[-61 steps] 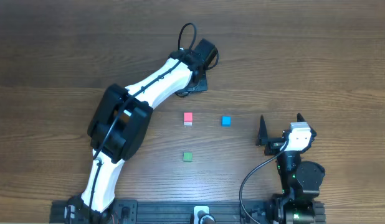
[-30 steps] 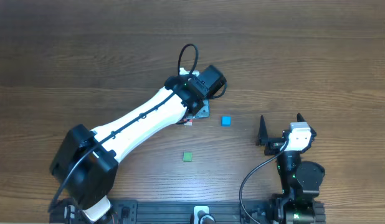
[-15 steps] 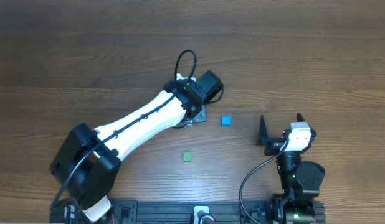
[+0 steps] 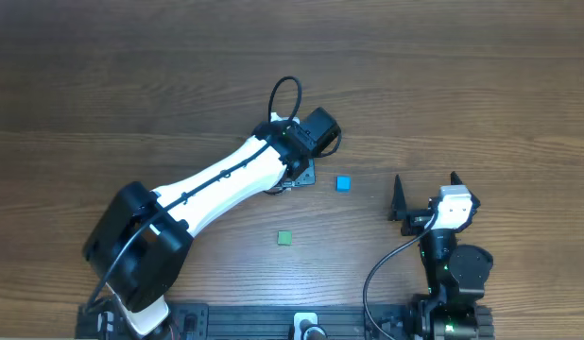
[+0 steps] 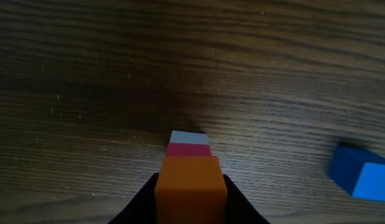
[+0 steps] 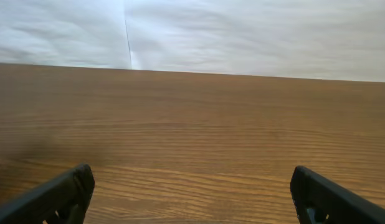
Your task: Stack Cubes
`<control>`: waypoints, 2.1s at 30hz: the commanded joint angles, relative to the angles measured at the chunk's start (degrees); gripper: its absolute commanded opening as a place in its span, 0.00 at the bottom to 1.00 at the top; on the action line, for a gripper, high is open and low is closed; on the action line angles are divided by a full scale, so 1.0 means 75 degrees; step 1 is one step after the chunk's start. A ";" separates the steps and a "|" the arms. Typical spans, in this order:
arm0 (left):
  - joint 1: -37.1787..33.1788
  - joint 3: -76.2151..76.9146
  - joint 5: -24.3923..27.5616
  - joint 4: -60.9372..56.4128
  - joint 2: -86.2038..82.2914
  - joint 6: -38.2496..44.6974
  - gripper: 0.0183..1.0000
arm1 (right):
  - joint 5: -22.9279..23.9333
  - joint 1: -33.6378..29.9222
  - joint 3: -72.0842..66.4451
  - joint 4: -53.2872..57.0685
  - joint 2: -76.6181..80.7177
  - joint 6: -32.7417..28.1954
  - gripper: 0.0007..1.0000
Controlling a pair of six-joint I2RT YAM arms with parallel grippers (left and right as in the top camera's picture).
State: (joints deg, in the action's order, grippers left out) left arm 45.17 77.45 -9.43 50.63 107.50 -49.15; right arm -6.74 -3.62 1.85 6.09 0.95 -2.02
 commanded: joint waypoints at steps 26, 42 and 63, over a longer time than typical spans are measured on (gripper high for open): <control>-0.0009 -0.0047 0.0131 0.0131 0.0131 -0.0111 0.02 | 0.0050 -0.0020 -0.0064 -0.0012 -0.0032 -0.0052 0.99; -0.0006 -0.0047 0.0134 0.0128 0.0131 -0.0114 0.16 | 0.0050 -0.0020 -0.0064 -0.0012 -0.0032 -0.0052 0.99; -0.0006 -0.0047 0.0140 0.0131 0.0134 -0.0114 0.35 | 0.0050 -0.0020 -0.0064 -0.0012 -0.0032 -0.0052 0.99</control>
State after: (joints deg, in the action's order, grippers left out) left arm 45.17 77.45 -8.80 51.42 107.55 -49.34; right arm -6.74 -3.62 1.85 6.09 0.95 -2.00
